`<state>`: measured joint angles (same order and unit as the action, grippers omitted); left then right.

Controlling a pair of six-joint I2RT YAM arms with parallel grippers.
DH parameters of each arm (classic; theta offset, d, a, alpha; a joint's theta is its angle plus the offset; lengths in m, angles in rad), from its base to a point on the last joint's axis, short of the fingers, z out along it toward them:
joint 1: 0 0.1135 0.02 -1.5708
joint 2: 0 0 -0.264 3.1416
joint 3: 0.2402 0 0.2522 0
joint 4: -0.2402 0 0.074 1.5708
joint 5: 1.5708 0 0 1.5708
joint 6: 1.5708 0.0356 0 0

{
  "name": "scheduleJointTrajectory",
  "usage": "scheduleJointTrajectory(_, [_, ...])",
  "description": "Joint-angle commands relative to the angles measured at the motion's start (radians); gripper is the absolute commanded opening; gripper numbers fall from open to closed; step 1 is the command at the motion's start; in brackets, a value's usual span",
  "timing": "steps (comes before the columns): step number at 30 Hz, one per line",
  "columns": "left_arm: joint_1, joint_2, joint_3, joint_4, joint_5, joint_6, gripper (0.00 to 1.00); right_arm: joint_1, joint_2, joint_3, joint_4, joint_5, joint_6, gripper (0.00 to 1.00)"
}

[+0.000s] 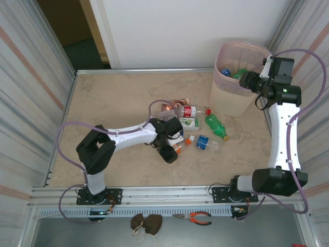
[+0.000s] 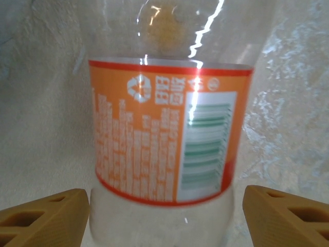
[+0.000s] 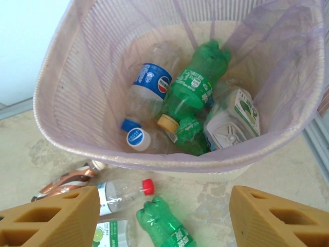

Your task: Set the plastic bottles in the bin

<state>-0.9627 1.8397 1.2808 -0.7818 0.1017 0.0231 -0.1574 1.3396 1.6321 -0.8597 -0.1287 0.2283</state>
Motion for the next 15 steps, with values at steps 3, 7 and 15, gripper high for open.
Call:
scheduleJointTrajectory(3, [-0.007, 0.043, 0.036, -0.029, -0.023, 0.031, 0.76, -0.001, -0.030, -0.003, 0.013, -0.013, 0.013, 0.66])
scheduleJointTrajectory(7, [-0.006, 0.061, 0.035, -0.031, -0.041, 0.025, 0.73, -0.002, -0.030, -0.005, 0.016, -0.012, 0.011, 0.66])
scheduleJointTrajectory(15, [-0.008, 0.051, 0.027, -0.028, -0.029, 0.034, 0.65, -0.001, -0.030, -0.006, 0.018, -0.014, 0.013, 0.66])
